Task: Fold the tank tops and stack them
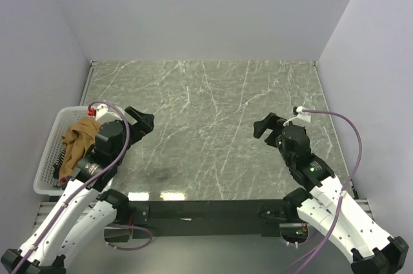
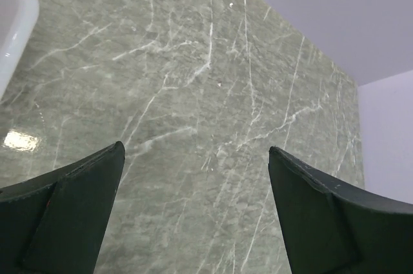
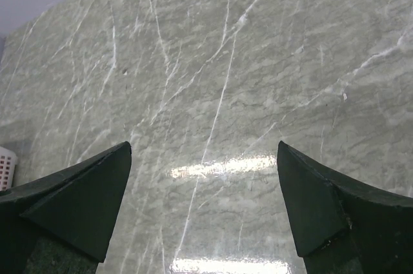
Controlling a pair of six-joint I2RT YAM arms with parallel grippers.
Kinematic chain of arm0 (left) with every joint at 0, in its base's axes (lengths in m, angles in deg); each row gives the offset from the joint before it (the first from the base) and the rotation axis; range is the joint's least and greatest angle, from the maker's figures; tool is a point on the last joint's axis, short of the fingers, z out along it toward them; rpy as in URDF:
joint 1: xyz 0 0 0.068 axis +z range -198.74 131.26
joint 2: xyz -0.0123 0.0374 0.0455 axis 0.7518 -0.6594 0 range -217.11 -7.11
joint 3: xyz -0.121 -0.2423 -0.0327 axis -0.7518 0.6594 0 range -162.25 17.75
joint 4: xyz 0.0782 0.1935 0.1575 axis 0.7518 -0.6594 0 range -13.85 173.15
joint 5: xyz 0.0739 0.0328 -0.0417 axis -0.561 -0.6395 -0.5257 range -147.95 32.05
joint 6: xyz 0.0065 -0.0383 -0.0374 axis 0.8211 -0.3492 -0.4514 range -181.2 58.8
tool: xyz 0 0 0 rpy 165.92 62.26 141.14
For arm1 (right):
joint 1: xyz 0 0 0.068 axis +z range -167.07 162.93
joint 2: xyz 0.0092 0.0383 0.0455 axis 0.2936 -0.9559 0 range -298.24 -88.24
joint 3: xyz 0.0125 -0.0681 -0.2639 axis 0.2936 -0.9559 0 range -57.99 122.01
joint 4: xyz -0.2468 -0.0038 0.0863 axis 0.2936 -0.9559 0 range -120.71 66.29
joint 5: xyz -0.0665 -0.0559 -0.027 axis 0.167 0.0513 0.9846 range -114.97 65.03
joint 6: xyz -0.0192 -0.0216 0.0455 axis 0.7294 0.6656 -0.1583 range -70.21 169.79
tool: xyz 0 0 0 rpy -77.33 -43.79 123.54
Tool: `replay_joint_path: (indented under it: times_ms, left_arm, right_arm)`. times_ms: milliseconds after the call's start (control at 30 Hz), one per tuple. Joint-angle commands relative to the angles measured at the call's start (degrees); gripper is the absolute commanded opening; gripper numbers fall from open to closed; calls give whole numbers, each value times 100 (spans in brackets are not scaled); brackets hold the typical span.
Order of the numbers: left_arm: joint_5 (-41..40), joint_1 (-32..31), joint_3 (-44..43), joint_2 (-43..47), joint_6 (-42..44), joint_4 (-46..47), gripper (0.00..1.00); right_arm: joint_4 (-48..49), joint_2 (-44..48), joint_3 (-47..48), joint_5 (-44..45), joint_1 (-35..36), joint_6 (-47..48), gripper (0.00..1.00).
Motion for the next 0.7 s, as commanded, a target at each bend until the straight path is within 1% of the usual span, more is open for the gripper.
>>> replay_joint_path:
  times_ms: [0, 233, 333, 367, 400, 433, 467, 500, 533, 567, 600, 667]
  left_arm:
    - [-296, 10, -387, 9, -49, -159, 99]
    - [-815, 10, -712, -113, -268, -677, 99]
    - [-1402, 18, -1055, -359, -724, -1291, 100]
    - [-1866, 10, -1195, -577, -1161, -1528, 99]
    - [-2183, 18, -1536, -719, -1470, -1809, 99]
    - [-2448, 18, -1730, -859, -1821, -2621, 99]
    - [-2703, 18, -1924, -1035, -2225, -3038, 99]
    - [-3227, 18, -2274, -1367, -3055, -3547, 99]
    - [-3398, 18, -2425, -1510, -3429, -4274, 99]
    - [-3565, 18, -2531, -1790, -3903, -4551, 99]
    - [-3740, 71, -2689, -1906, -4073, -4728, 99]
    - [-3804, 237, -2778, -2195, -4502, -5098, 99]
  right_arm:
    - [102, -7, 121, 27, -25, 88, 100]
    - [67, -24, 112, 62, -17, 105, 100]
    - [41, -94, 156, 106, -17, 105, 100]
    - [-20, -147, 217, 123, -17, 97, 100]
    - [-64, -182, 244, 123, -17, 97, 100]
    - [-100, -208, 270, 123, -17, 79, 100]
    - [-100, -270, 305, 106, -17, 70, 100]
    - [-100, -296, 306, 71, -8, 70, 100]
    - [-74, -349, 314, 62, -8, 53, 100]
    - [-56, -375, 306, -8, -17, 44, 100]
    - [-21, -402, 288, -35, -17, 35, 100]
    - [84, -498, 262, -114, -17, -9, 100]
